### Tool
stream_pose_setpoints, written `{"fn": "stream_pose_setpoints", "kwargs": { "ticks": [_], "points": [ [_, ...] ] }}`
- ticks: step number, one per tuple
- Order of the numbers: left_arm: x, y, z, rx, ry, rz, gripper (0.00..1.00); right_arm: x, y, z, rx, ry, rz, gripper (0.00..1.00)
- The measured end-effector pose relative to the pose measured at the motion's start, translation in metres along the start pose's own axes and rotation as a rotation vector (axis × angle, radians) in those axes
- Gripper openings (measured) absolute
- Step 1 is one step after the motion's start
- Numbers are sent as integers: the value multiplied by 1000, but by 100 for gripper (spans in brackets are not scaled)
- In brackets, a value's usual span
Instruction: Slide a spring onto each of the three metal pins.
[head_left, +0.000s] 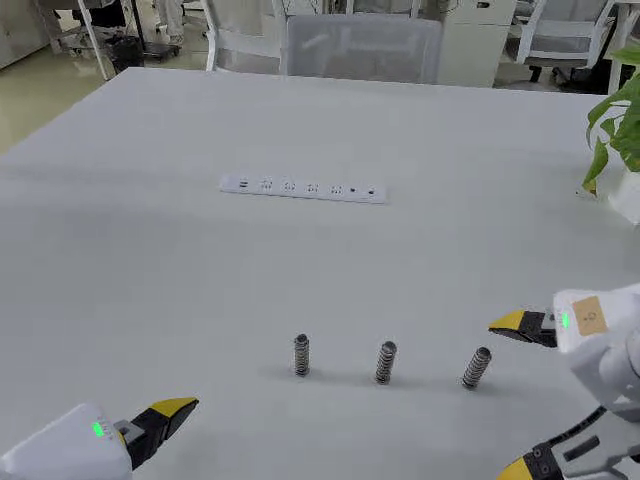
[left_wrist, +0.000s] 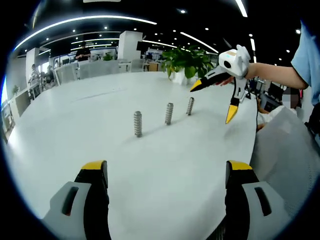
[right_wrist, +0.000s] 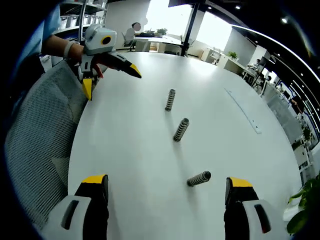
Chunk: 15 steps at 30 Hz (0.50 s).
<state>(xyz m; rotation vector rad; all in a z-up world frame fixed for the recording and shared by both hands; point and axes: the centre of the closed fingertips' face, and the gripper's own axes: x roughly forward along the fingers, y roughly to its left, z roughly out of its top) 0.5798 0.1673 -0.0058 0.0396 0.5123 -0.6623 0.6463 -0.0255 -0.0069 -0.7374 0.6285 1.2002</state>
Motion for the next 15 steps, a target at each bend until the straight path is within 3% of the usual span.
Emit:
{"fn": "stream_pose_setpoints", "kwargs": {
  "ticks": [9,15],
  "points": [
    [2,4,0,9,5,-2,98,-23,19,-13,139,-76,-83,99],
    [2,6,0,7,-6,10,99,-38,28,-6,264,-203,-172,99]
  ]
}}
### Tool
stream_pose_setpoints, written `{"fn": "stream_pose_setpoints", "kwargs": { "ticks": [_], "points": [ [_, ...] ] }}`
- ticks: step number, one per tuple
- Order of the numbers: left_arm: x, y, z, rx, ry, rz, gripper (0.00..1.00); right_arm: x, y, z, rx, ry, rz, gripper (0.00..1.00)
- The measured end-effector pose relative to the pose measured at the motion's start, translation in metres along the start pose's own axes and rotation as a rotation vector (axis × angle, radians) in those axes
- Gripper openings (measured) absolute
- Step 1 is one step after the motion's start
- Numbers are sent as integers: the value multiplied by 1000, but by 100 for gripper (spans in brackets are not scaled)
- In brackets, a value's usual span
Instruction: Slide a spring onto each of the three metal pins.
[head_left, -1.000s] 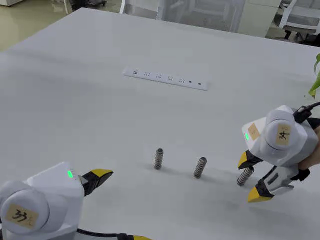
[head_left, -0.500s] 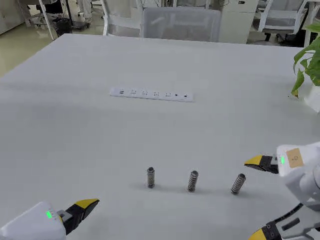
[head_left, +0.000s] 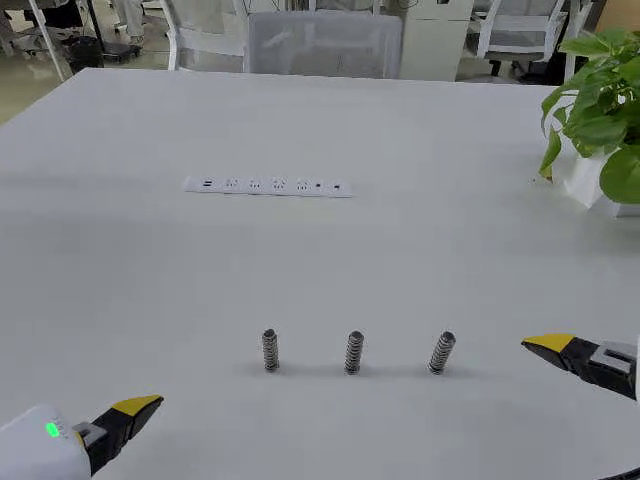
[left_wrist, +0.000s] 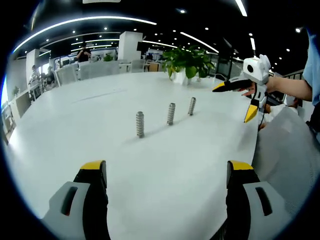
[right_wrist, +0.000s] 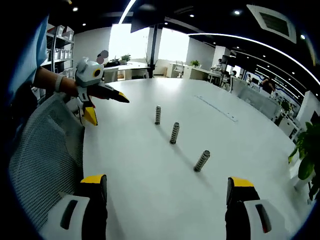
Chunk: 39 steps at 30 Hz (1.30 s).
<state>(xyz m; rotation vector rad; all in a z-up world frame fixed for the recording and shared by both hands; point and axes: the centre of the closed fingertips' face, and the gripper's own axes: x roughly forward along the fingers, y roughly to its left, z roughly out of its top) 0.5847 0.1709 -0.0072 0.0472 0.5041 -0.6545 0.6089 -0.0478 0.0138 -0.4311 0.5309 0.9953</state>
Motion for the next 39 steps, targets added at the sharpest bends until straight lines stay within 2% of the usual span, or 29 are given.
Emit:
{"fn": "stream_pose_setpoints", "kwargs": {
  "ticks": [5,11,19,29,39],
  "points": [
    [1,0,-3,-14,-7,8,99,-8,4,-12,55,-24,-55,99],
    [1,-2,-7,-19,-2,8,99,-20,10,-29,100,-20,-85,99],
    [-1,2,-10,-28,3,20,99,-31,6,-40,146,-21,-130,99],
    [-2,2,-10,-21,12,22,99,-32,7,-46,165,-18,-133,99],
    [-3,0,-12,-20,25,12,99,-32,15,-50,183,-11,-118,99]
  ]
}}
